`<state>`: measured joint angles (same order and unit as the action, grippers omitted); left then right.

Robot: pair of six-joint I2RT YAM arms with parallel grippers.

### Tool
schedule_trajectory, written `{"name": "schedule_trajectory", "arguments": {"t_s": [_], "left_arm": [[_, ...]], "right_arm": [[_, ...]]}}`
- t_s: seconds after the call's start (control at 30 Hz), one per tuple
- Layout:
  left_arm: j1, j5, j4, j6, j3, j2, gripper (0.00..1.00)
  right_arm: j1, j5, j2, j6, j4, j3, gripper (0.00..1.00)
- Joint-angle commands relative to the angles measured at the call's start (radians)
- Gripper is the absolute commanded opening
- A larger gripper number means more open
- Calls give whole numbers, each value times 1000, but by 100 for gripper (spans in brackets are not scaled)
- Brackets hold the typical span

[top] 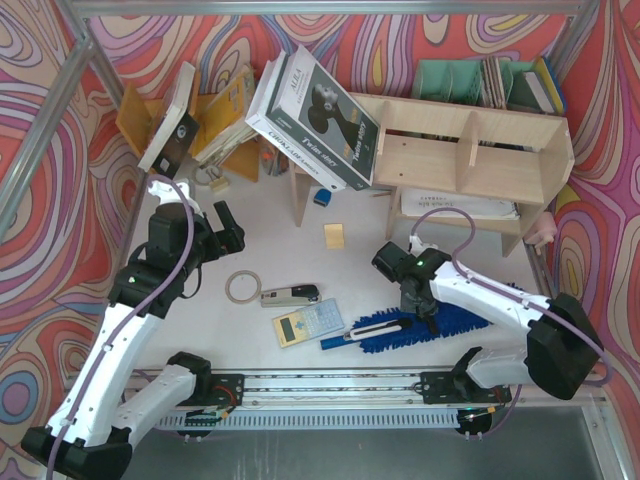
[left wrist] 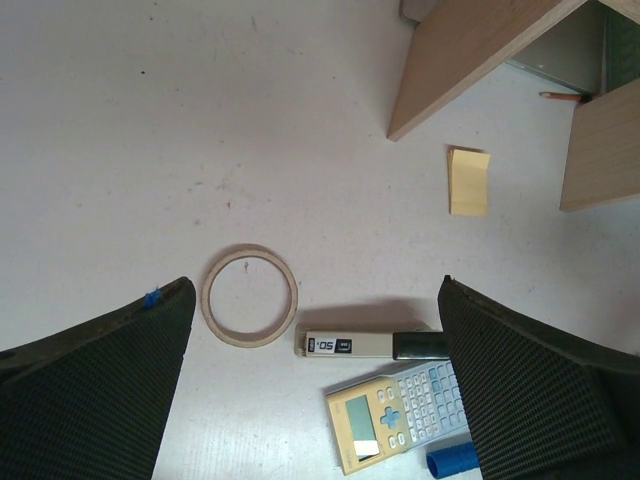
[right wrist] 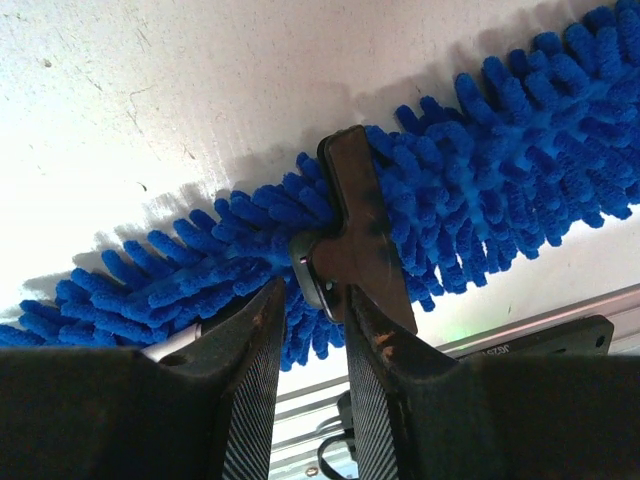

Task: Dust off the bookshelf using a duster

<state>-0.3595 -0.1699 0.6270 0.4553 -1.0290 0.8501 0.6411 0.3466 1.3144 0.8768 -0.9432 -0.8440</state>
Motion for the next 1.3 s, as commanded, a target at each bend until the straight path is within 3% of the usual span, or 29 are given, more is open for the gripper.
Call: {"name": "schedule_trajectory", "arguments": {"t_s": [0.0,0.4,1.27], "left_arm": [[-2,-17,8,-17,10,0,98],[-2,-28,14,-14,9,6,99],[-2,-54,20,-12,7,-5,98]], "right_arm": [[-3,32,26,3,-13,-16,35],[-3,58,60,35,-41,-24,33],[-3,161,55,48,-129,-138,10]]}}
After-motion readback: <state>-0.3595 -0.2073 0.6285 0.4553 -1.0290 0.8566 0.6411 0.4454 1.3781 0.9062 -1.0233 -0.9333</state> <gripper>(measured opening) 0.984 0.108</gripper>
